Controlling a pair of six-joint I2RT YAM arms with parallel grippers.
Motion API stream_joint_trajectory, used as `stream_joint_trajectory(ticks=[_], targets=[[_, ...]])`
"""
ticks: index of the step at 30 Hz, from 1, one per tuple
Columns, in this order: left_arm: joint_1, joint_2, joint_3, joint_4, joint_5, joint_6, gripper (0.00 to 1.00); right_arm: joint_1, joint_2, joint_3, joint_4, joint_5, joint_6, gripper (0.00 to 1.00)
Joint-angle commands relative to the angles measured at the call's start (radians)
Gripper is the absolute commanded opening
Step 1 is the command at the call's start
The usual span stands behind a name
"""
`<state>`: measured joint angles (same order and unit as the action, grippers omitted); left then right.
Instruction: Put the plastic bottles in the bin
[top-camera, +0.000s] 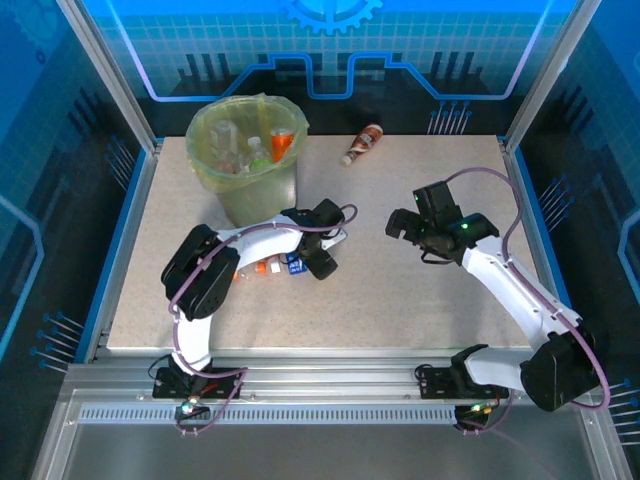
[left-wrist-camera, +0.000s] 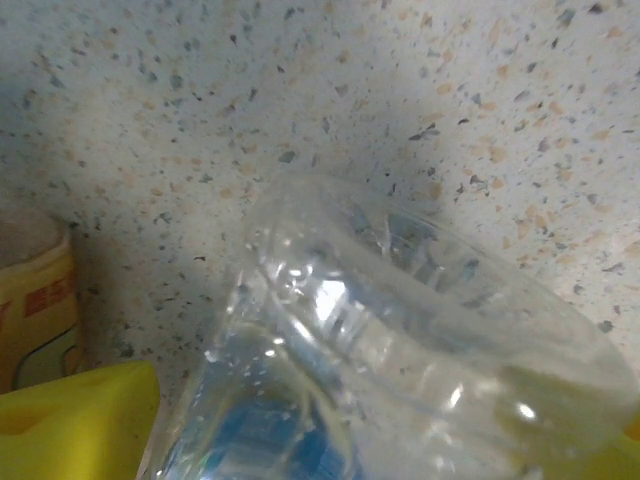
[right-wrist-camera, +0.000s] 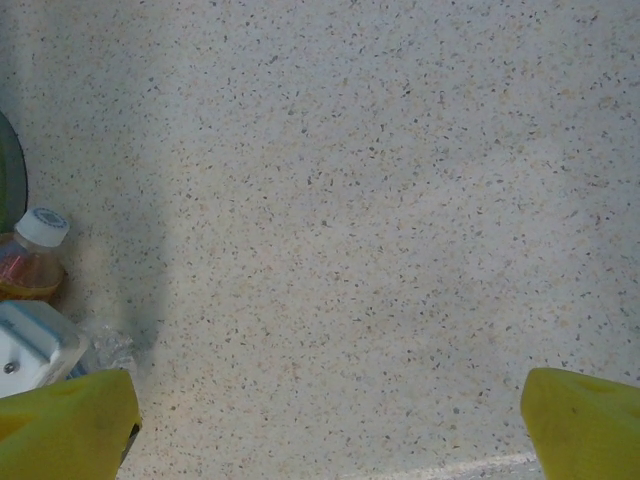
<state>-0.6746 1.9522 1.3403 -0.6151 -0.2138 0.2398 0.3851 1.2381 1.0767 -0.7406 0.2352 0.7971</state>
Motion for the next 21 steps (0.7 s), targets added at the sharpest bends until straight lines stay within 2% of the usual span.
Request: stream_joint_trajectory(ticks=[1, 4, 8, 13, 21], targets=[[-0.008, 0.027, 0.035, 0.005, 0.001, 0.012, 0.85, -0.012, -0.019, -0.007, 0.006, 0.015, 0.009, 1.0], [-0.008, 0.042, 0.051, 0.013, 0.001, 0.011, 0.73, -0.012, -0.021, -0.003, 0.004, 0.017, 0.007, 1.0], [-0.007, 0.038, 0.069, 0.015, 0.007, 0.001, 0.64, -0.013, -0.03, -0.003, -0.005, 0.03, 0.006, 1.0], [-0.011, -0.03, 0.102, 0.021, 0.044, -0.035, 0.6, -0.013, -0.051, -0.006, -0.008, 0.048, 0.006, 1.0], [-0.012, -0.275, 0.2, 0.048, 0.115, -0.137, 0.52, -0.009, -0.069, -0.02, -0.016, 0.065, -0.003, 1.0]])
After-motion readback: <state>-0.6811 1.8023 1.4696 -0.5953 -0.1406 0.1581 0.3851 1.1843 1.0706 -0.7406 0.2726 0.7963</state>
